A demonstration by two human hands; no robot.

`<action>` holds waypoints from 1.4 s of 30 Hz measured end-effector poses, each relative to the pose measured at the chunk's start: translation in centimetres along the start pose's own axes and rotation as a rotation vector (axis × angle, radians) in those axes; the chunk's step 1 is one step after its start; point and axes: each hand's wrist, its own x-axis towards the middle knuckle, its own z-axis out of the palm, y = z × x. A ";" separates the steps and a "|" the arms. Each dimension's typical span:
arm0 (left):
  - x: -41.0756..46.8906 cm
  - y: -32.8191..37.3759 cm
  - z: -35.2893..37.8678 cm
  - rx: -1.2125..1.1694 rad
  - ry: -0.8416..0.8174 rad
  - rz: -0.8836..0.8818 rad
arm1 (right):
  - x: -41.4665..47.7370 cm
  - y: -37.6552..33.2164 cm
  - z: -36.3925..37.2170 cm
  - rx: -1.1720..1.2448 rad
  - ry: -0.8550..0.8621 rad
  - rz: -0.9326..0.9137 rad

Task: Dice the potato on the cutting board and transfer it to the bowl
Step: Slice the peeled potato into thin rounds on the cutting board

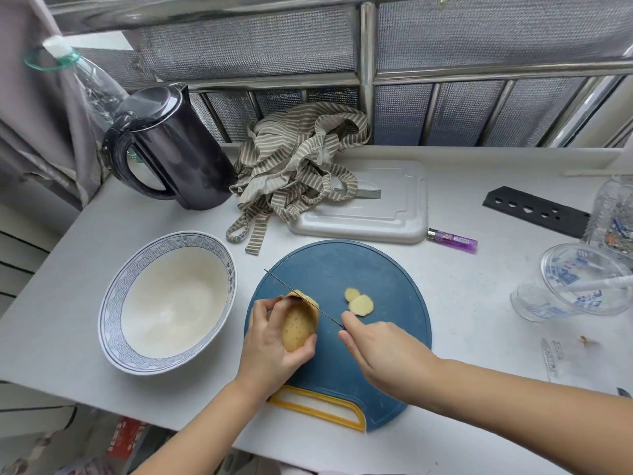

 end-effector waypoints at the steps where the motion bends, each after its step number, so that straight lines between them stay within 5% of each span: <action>1: 0.0 -0.1 0.0 -0.001 -0.004 -0.001 | 0.1 -0.1 0.1 0.001 0.002 0.000; 42: 1.4 -2.1 -0.5 -0.102 -0.116 0.088 | -0.8 0.6 0.5 0.123 -0.078 0.066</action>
